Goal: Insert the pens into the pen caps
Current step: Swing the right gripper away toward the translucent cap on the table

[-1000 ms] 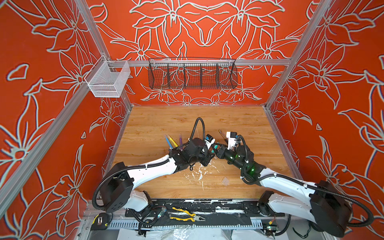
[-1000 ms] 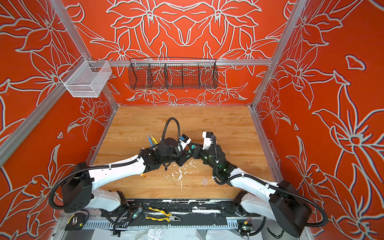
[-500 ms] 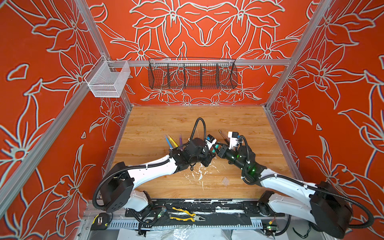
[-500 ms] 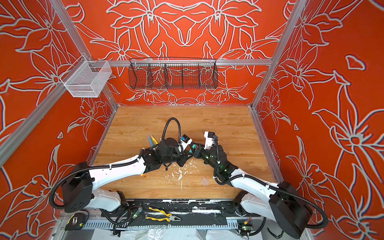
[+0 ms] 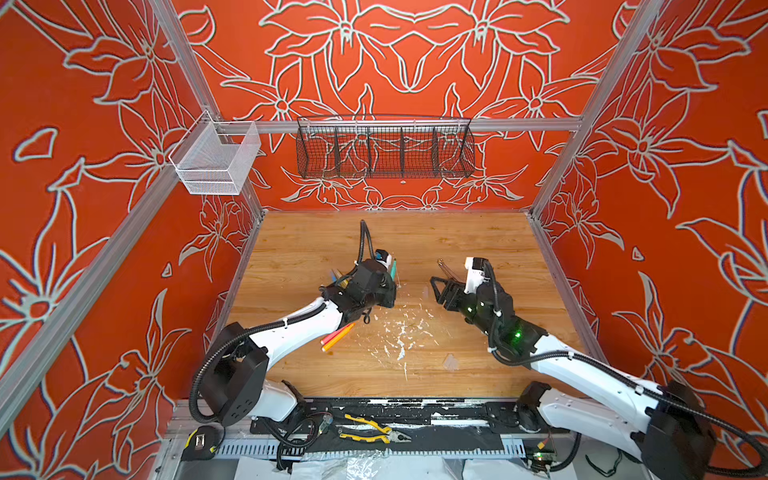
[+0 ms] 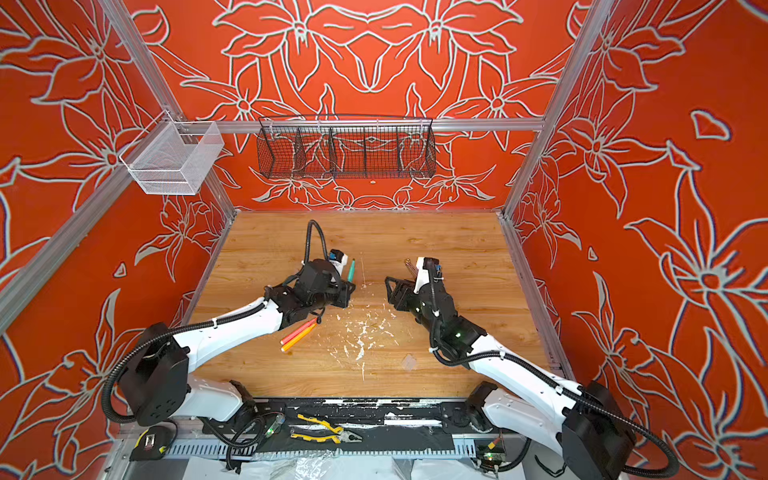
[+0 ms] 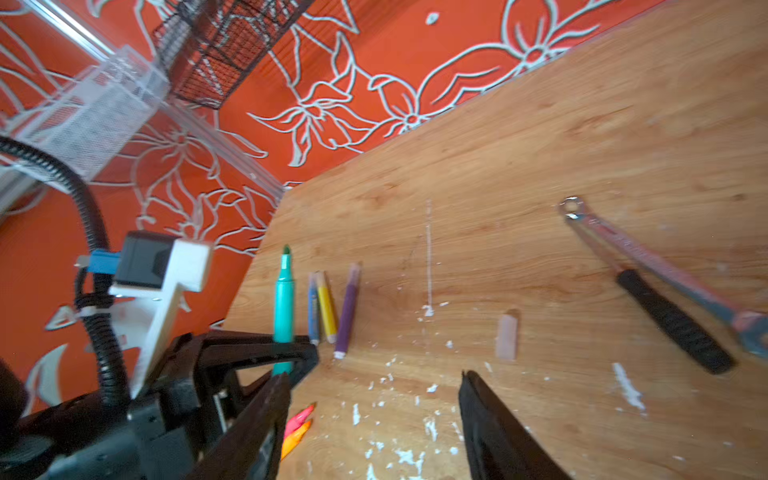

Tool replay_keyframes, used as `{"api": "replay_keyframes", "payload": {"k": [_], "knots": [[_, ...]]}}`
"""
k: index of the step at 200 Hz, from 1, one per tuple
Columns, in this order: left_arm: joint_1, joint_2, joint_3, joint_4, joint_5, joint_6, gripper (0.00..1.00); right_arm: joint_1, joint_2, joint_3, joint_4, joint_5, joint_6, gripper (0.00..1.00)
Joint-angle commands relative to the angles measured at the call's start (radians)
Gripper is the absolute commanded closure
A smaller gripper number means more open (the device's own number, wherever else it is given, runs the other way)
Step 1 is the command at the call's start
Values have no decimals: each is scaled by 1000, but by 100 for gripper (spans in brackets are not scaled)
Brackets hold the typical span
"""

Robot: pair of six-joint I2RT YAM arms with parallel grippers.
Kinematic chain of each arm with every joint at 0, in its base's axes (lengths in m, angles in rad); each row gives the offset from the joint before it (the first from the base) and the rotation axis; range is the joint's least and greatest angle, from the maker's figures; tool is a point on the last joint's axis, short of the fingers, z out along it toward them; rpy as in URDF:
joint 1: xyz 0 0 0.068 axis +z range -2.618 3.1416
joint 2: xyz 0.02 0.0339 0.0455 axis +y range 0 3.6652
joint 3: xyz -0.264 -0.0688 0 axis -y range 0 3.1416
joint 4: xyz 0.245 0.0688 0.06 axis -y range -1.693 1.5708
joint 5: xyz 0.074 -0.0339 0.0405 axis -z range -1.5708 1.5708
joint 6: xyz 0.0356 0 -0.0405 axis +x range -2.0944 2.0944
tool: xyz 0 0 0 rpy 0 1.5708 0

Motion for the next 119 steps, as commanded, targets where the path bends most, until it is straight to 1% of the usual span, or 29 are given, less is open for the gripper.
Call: {"api": "replay_keyframes", "payload": {"k": [1, 26, 89, 103, 119], "knots": [[18, -50, -14, -87, -109, -79, 100, -3, 75, 118, -235, 136, -51, 33], [20, -77, -20, -105, -157, -85, 100, -3, 217, 242, -337, 118, -77, 33], [20, -94, -30, -101, -160, -82, 100, -12, 666, 634, -679, 35, -133, 33], [20, -90, -27, -101, -156, -81, 100, -18, 758, 713, -756, 15, -140, 36], [20, -86, -26, -99, -151, -82, 100, -23, 829, 757, -786, -11, -148, 38]]}}
